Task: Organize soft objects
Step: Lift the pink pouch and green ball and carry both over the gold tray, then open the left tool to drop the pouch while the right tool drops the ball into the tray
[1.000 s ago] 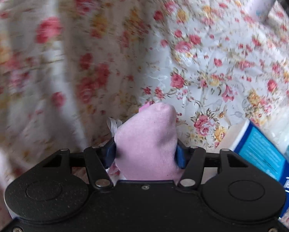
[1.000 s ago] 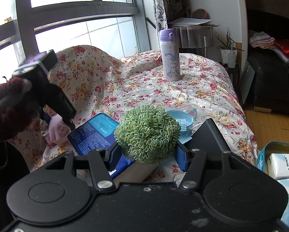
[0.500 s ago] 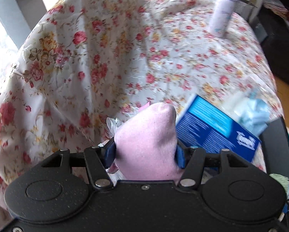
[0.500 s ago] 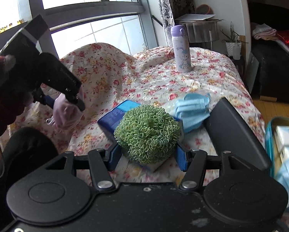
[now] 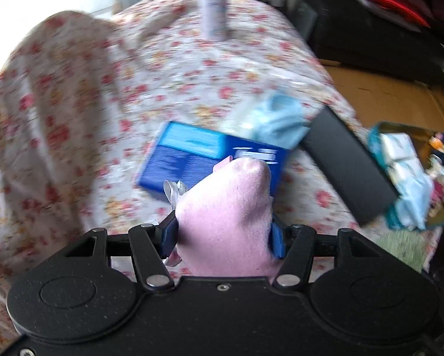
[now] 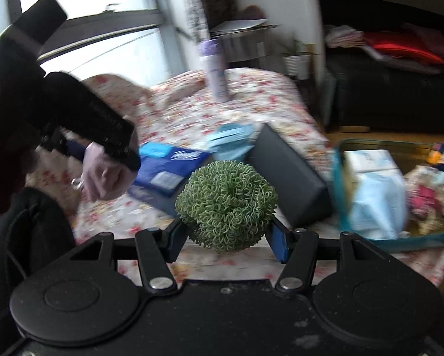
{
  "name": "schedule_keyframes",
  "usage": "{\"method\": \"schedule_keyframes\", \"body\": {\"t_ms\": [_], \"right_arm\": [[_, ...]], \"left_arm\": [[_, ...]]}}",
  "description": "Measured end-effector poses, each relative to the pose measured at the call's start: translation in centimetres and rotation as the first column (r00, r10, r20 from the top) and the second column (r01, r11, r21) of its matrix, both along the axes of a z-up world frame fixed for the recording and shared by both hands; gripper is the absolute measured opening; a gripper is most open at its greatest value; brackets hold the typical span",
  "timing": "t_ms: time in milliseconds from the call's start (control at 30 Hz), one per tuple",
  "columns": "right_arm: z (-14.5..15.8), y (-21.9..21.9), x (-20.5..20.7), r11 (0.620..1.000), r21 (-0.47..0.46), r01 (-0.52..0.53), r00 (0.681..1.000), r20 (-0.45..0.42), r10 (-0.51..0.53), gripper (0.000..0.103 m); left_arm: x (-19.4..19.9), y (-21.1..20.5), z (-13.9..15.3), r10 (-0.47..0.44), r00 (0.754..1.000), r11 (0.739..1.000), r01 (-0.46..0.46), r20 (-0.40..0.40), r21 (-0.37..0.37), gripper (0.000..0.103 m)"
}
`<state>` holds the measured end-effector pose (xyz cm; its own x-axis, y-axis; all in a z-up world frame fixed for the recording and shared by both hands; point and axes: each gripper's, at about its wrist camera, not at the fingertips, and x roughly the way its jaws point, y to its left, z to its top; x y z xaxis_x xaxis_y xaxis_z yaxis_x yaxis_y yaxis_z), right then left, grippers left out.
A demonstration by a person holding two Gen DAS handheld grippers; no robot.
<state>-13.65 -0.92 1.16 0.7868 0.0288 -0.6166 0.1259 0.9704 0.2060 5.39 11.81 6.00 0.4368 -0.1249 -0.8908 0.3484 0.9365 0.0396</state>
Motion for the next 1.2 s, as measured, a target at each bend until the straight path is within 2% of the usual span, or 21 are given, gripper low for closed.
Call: {"method": "schedule_keyframes", "body": {"t_ms": [133,300,433,667,767,900,1067,1200], "right_arm": [[0.6,-3.0,-0.7,0.992,-0.001,0.127,0.992,0.006,-0.127,0.057],[0.9,-7.3,-1.3,0.955,-0.014,0.295,0.955,0.019,-0.295,0.057],[0.9,-11.1,-1.0,0.903,-0.019,0.429,0.903,0.026,-0.429,0.057],[0.9,-18.1,0.2,0.763,0.012,0.647,0.762,0.041,-0.646,0.057],[0.2,-20.7,1.1,0.701,0.035,0.713,0.7,0.025,-0.713,0.057],[-1.4,-22.8,1.5,0.638,0.021,0.77,0.638,-0.009,-0.77,0.057],[-3.3,-25.6,1.9,0.591,0.02,0.806,0.59,-0.087,-0.803,0.057],[-3.6,-26.1,1.8,0.587,0.005,0.81,0.584,-0.1,-0.806,0.057]], "left_arm": [[-1.0,-2.9,0.4,-0.076,0.997,0.997,0.076,0.006,-0.021,0.056],[-2.0,-6.5,1.2,-0.16,0.987,0.986,0.161,0.023,-0.041,0.056],[-2.6,-9.2,1.8,-0.213,0.976,0.975,0.215,0.033,-0.058,0.056],[-2.8,-14.0,2.0,-0.285,0.958,0.955,0.287,0.036,-0.074,0.056],[-2.7,-16.3,1.6,-0.315,0.948,0.946,0.317,0.039,-0.065,0.056],[-2.3,-19.1,1.0,-0.345,0.938,0.936,0.347,0.033,-0.055,0.056],[-1.5,-22.2,-0.6,-0.364,0.931,0.93,0.364,0.002,-0.049,0.056],[-1.0,-24.3,-1.7,-0.375,0.926,0.926,0.373,-0.033,-0.058,0.056]]}}
